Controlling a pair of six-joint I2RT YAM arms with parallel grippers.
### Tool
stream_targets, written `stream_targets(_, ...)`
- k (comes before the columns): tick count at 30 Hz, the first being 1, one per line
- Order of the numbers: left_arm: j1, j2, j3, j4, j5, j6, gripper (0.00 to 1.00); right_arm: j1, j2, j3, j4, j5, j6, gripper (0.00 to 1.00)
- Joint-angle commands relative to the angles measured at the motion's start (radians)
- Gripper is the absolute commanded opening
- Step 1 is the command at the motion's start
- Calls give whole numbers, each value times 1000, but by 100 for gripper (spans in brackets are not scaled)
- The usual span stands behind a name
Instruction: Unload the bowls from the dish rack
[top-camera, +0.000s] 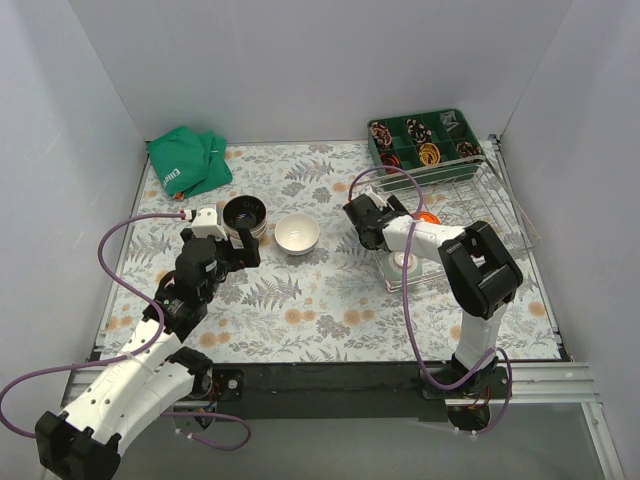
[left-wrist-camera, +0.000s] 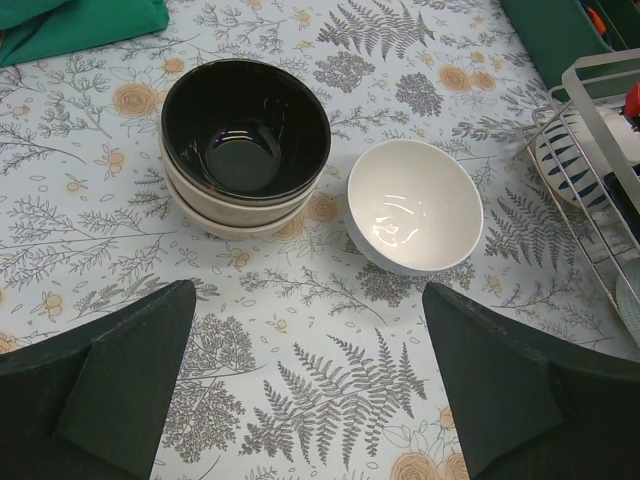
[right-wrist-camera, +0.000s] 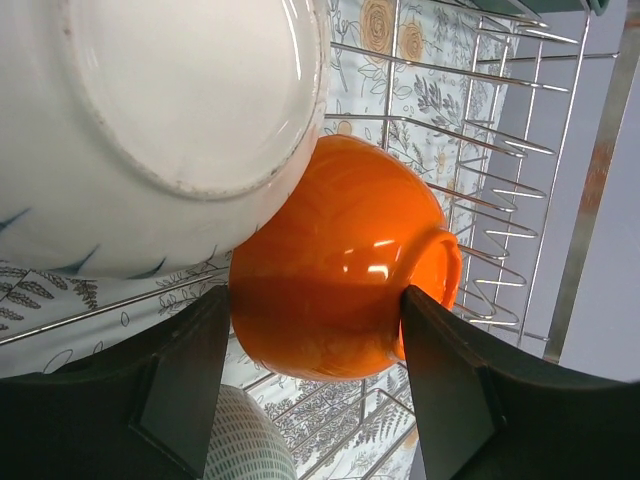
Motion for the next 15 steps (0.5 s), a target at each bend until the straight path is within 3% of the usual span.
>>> stream_targets(1, -3, -14, -3, 12, -11, 12, 98, -2, 24, 46, 27, -49, 200, 46)
stream_targets(9, -2, -18, -4, 12, -6, 10, 98, -15, 38, 58, -74, -58, 417, 52)
stream_targets(15, -3, -18, -4, 14, -2, 7, 98, -31, 21, 46, -84, -144, 504, 50)
